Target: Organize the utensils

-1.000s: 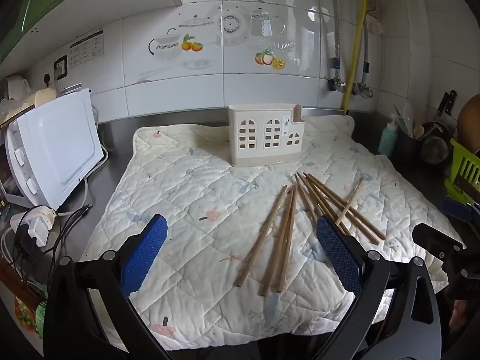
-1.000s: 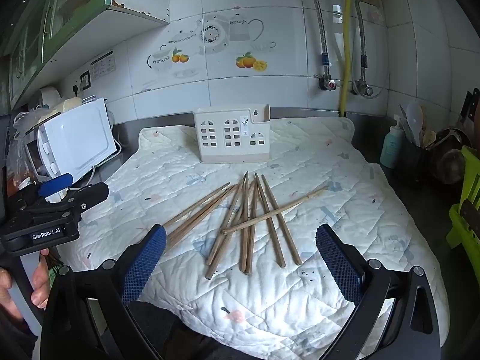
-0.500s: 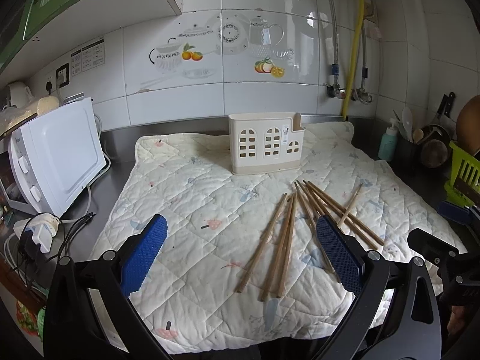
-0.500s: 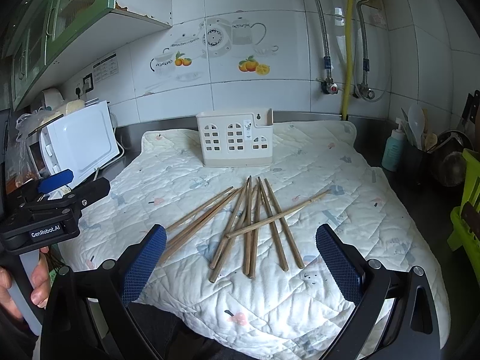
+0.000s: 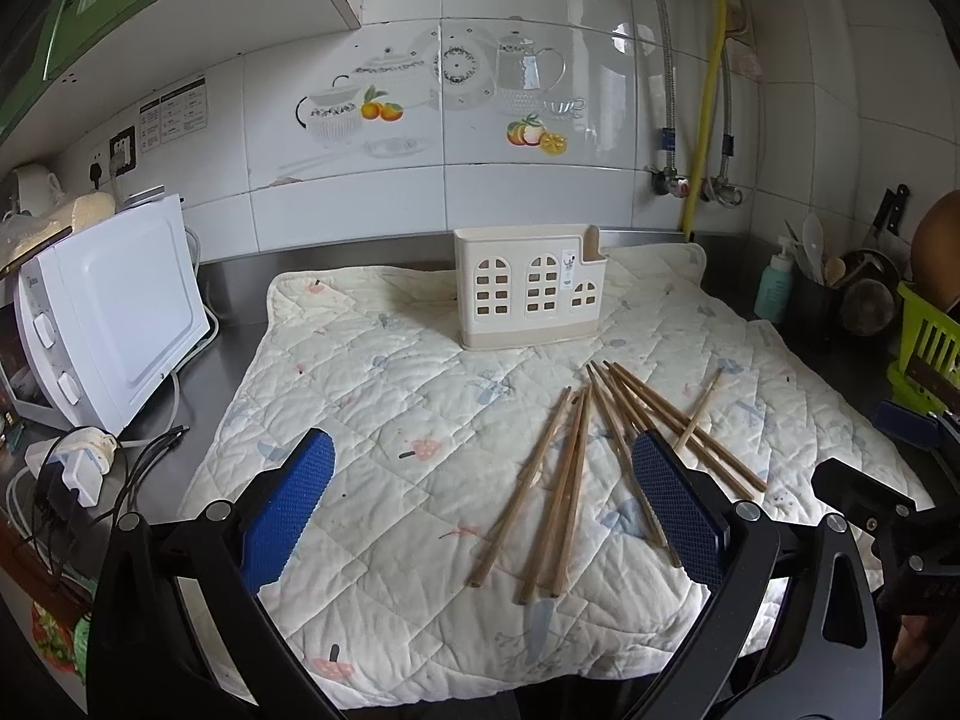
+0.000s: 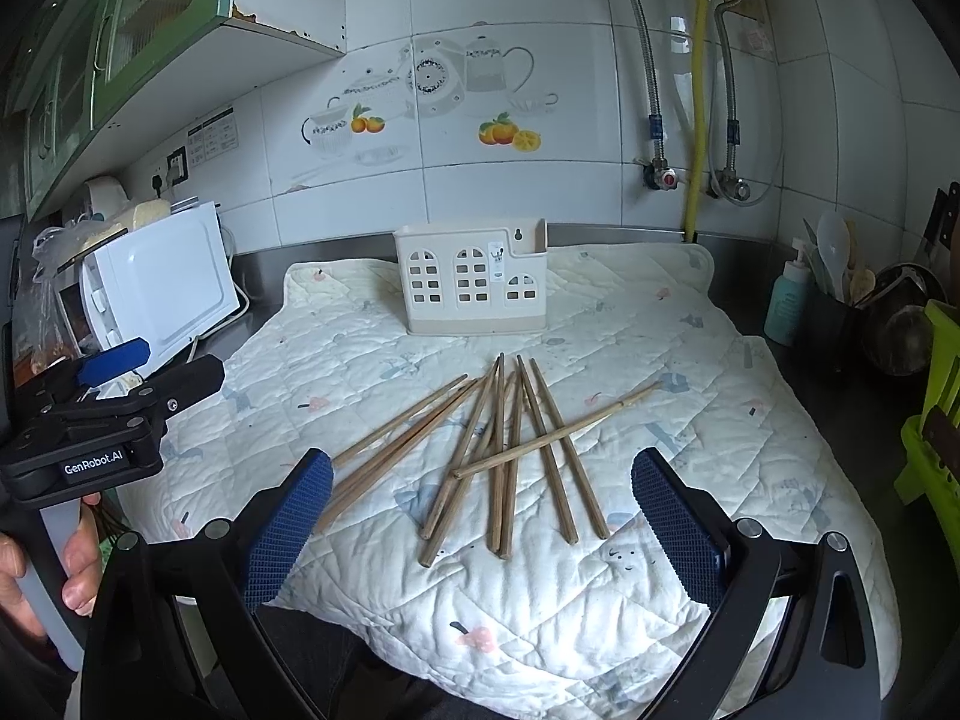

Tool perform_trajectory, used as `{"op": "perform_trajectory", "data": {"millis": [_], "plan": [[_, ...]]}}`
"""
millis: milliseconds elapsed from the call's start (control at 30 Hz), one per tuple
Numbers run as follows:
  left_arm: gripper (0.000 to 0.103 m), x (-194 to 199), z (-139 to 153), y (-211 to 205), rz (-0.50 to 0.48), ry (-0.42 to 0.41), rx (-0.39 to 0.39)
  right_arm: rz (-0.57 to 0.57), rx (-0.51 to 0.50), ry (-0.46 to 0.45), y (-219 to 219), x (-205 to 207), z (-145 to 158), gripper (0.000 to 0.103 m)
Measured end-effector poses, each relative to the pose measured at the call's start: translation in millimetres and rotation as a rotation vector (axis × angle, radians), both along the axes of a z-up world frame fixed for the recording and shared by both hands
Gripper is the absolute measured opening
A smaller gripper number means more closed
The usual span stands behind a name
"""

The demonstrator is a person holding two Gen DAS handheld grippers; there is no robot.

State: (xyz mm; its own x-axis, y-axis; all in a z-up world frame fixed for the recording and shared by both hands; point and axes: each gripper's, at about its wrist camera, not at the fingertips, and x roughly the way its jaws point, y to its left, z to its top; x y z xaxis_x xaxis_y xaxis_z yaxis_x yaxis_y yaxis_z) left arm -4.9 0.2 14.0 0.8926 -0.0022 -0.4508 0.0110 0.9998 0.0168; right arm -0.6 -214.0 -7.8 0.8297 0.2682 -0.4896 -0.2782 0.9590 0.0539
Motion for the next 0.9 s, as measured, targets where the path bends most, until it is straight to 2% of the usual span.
{"op": "perform_trajectory", "data": {"millis": [900], "plan": [[0.098,12.3,-0.7,1.3,-0.001,0.015,-0.004,-0.006,-0.003,0.012,0.7,9.5,-2.7,0.097]]}}
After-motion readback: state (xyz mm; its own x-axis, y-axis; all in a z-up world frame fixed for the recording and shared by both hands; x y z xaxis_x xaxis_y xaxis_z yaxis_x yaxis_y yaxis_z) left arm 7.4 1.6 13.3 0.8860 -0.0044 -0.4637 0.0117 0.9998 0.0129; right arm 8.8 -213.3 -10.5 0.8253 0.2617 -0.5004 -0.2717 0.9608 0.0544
